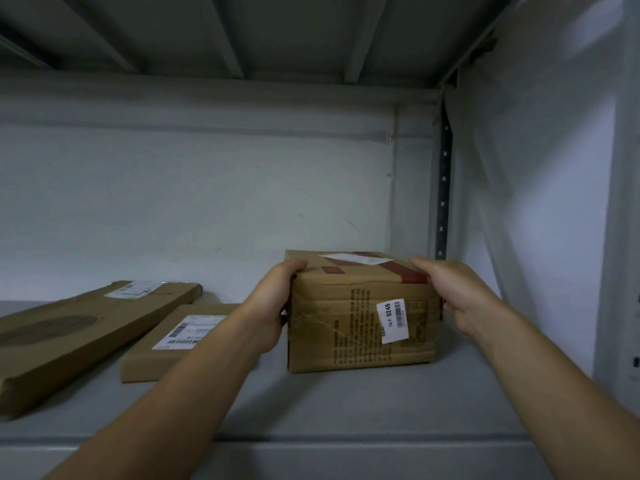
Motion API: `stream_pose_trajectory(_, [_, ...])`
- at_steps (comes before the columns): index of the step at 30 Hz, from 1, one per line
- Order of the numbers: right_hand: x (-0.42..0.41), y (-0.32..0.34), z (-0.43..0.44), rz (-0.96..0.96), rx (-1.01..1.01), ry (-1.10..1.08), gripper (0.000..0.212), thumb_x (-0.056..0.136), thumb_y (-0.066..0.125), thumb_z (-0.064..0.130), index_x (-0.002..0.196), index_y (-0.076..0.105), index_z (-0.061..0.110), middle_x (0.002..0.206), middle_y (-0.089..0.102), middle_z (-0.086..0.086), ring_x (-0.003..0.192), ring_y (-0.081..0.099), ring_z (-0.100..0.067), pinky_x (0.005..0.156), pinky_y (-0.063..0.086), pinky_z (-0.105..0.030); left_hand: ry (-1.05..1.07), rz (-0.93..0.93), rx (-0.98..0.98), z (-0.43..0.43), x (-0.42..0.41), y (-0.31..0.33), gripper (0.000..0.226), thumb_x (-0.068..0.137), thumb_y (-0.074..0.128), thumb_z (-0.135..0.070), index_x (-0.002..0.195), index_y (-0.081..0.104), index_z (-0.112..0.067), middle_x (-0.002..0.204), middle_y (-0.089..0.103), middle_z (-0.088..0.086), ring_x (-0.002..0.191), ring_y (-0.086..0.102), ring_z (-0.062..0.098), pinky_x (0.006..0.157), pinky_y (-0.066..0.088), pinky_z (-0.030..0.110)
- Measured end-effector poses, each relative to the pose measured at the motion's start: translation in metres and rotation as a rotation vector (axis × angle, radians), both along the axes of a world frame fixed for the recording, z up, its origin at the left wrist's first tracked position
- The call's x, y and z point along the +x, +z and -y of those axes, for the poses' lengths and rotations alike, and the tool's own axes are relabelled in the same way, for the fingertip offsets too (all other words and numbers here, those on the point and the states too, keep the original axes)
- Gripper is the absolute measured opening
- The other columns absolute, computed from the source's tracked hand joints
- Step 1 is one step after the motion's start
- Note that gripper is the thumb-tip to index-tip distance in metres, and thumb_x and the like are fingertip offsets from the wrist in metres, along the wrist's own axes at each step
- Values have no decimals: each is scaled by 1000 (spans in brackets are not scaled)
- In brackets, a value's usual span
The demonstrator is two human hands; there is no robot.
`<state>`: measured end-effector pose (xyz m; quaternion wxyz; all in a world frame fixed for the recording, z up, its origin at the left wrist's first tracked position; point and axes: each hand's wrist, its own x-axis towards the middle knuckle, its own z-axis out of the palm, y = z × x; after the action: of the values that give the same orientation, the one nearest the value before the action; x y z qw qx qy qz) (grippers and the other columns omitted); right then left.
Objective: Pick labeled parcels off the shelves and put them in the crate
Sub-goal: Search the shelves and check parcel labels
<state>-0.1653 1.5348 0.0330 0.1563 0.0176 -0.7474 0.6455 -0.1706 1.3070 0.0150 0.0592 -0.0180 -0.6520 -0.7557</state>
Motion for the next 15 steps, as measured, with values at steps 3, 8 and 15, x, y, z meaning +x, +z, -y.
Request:
stream_pose_trajectory(3, [-4,-10,-2,-33,-26,-15,21,93,60,29,103,71,14,82,77,-3,88,71,-22,89,52,-42,5,-47,31,-2,4,-3,26,89,58,-38,102,64,-17,93,64,6,91,59,24,88,44,37])
stream_pose_trajectory(8, [4,-22,2,-107,-206,45,31,93,57,17,124,55,19,105,72,-8,98,68,-24,80,53,-39,-33,-132,57,5,12,-7,25,91,56,-31,107,66,-15,105,73,12,103,65,30,96,47,43])
stream_pose_trajectory(15, [18,-43,15,-313,-180,139,39,93,55,5,123,57,29,111,71,6,102,67,-11,84,50,-28,-79,-347,95,20,22,-20,44,92,44,-17,128,53,-41,116,69,6,103,66,34,90,51,50])
